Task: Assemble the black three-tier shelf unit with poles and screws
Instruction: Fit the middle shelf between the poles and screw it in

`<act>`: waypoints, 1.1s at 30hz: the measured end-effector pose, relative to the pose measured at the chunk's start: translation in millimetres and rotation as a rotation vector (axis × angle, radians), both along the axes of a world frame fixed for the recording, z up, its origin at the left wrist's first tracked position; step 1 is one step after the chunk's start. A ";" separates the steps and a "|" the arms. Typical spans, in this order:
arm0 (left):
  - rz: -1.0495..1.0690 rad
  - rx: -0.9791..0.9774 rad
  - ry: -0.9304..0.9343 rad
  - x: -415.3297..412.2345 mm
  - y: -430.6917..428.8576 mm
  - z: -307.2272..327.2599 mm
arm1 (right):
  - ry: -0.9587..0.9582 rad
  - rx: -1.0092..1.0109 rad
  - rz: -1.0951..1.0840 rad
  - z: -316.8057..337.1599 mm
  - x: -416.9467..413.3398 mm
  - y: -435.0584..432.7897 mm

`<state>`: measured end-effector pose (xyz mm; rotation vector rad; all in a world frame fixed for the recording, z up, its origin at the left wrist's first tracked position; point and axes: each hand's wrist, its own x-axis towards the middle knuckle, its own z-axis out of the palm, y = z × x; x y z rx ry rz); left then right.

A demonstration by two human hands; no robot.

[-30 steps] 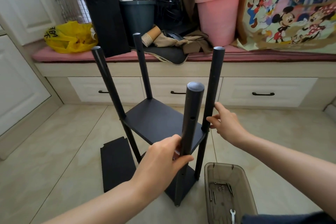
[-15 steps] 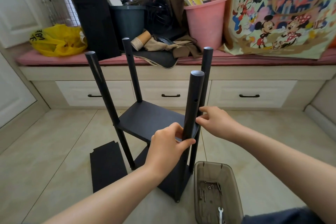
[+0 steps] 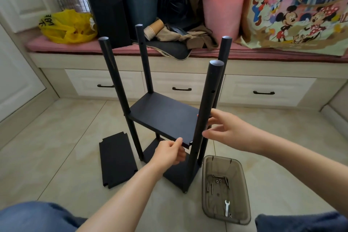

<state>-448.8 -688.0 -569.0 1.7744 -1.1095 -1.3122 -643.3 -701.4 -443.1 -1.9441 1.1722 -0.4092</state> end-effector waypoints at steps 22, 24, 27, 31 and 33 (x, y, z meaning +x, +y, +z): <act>0.264 -0.048 0.612 -30.5 -2.4 -28.3 | 0.142 -0.033 0.039 -29.7 12.7 -16.3; 0.262 -0.059 0.617 -32.0 -2.5 -30.0 | 0.158 -0.046 0.042 -29.9 12.1 -16.4; 0.258 -0.062 0.605 -34.6 -2.9 -32.7 | 0.178 -0.061 0.050 -29.6 11.1 -15.9; 0.248 -0.069 0.609 -35.7 -2.4 -33.9 | 0.196 -0.064 0.041 -27.5 12.7 -16.9; 0.254 -0.062 0.604 -35.5 -2.2 -34.1 | 0.214 -0.064 0.044 -26.2 13.6 -17.4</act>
